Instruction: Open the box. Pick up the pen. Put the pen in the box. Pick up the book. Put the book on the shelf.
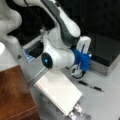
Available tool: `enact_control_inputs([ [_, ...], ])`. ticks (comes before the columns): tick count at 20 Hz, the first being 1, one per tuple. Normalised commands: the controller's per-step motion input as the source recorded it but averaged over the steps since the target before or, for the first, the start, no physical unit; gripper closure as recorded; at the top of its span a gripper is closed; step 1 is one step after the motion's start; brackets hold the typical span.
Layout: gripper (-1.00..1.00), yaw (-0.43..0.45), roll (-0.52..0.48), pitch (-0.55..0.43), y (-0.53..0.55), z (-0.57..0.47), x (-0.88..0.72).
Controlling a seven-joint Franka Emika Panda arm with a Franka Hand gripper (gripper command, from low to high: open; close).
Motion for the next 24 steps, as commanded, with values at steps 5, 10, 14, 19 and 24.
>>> enact_control_inputs([
  [5,1.0,-0.023,-0.108,0.106,0.09,0.34,0.11],
  [10,1.0,0.047,-0.178,0.113,0.15,0.42,0.08],
  [14,1.0,0.098,-0.203,0.07,0.2,0.33,0.09],
  [19,1.0,0.151,-0.212,0.029,0.24,0.34,0.16],
  [24,1.0,0.185,-0.224,0.044,0.29,0.57,0.22],
])
